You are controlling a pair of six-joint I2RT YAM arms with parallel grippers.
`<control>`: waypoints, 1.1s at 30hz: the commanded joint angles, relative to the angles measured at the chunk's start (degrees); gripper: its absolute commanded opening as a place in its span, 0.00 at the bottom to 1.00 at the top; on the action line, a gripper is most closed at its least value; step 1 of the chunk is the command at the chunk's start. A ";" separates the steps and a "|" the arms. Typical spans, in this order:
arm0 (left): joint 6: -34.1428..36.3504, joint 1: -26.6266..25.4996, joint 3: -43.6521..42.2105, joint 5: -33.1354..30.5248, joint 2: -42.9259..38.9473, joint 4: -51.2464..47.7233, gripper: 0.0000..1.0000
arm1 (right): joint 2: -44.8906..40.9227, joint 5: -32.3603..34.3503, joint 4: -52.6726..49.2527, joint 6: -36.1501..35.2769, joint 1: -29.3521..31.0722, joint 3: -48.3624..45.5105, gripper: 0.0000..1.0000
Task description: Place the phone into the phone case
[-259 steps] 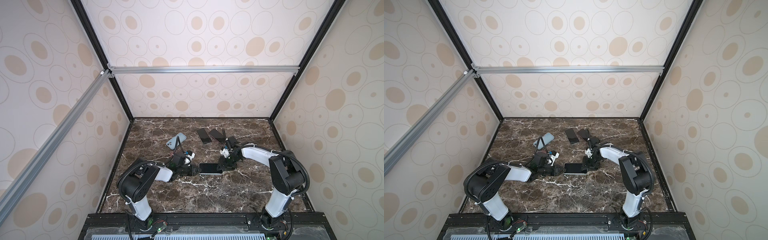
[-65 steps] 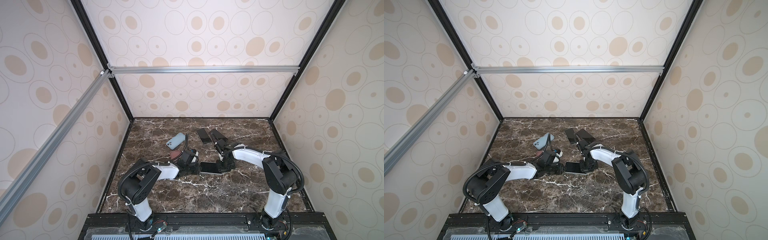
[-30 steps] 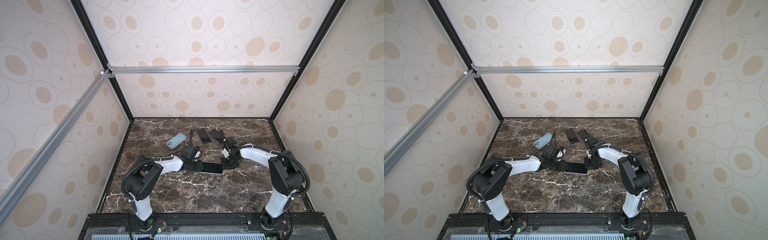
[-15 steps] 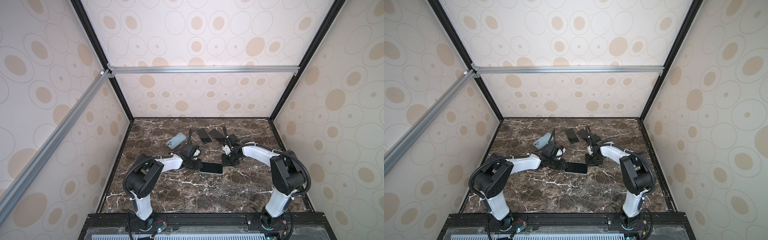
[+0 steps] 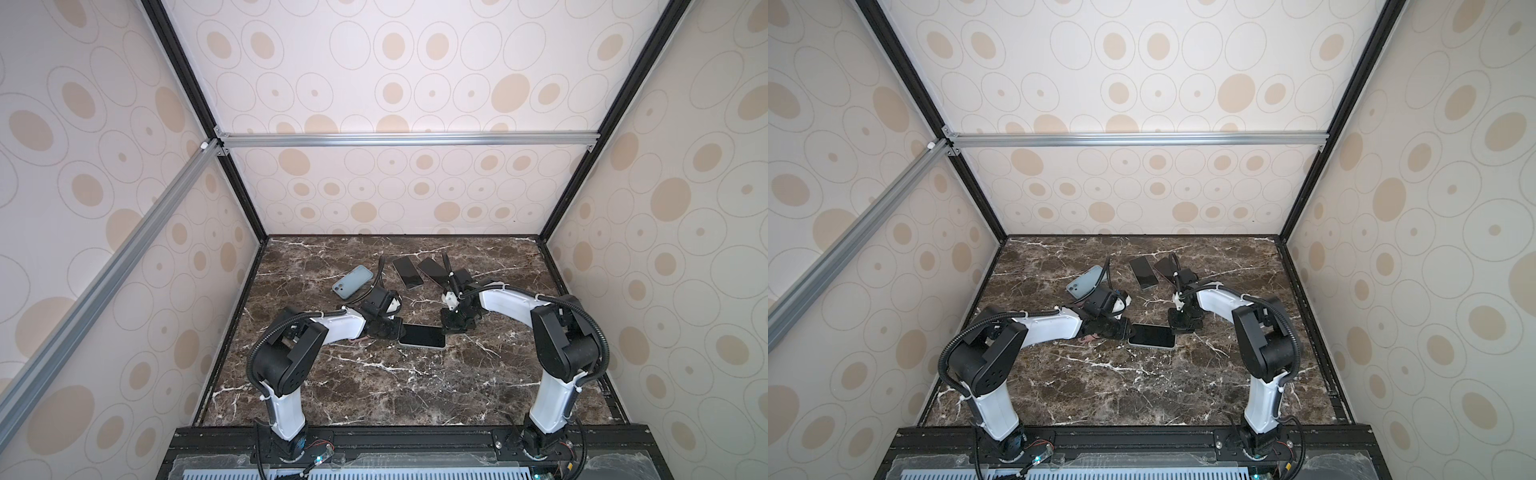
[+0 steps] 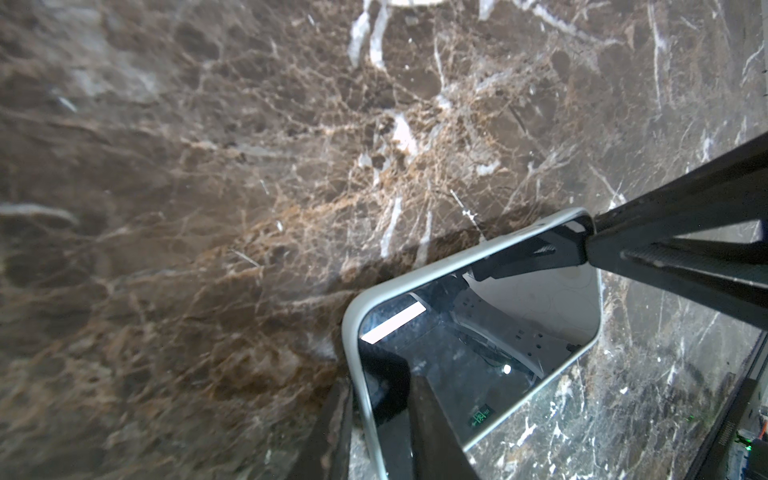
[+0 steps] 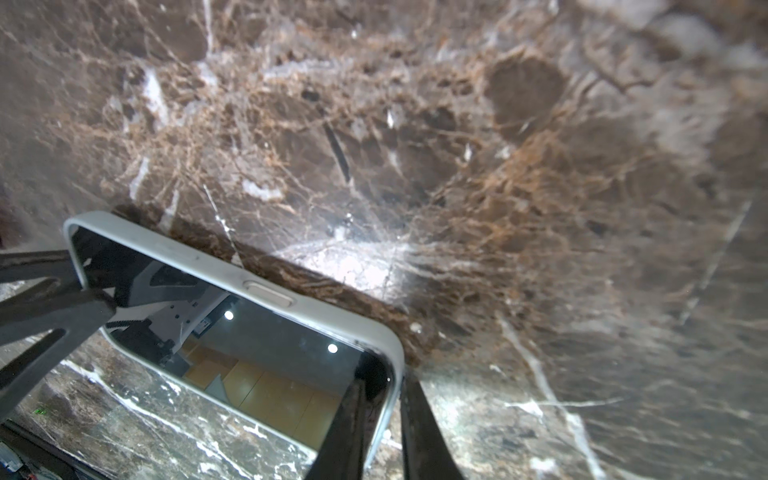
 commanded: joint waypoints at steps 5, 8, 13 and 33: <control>0.78 0.50 -1.80 -0.12 1.36 -1.38 0.25 | 4.78 4.68 -2.49 -1.26 0.22 0.27 0.17; 0.70 0.56 -1.89 -0.16 1.45 -1.15 0.24 | 5.94 7.44 -4.41 -2.01 1.09 0.96 0.16; 0.46 0.58 -2.17 -0.17 1.65 -0.76 0.24 | 8.23 10.76 -7.04 -2.86 2.97 2.65 0.17; -0.10 3.00 -6.62 -4.06 -10.94 -2.52 0.51 | -1.07 8.17 -14.64 -27.60 5.04 11.41 0.75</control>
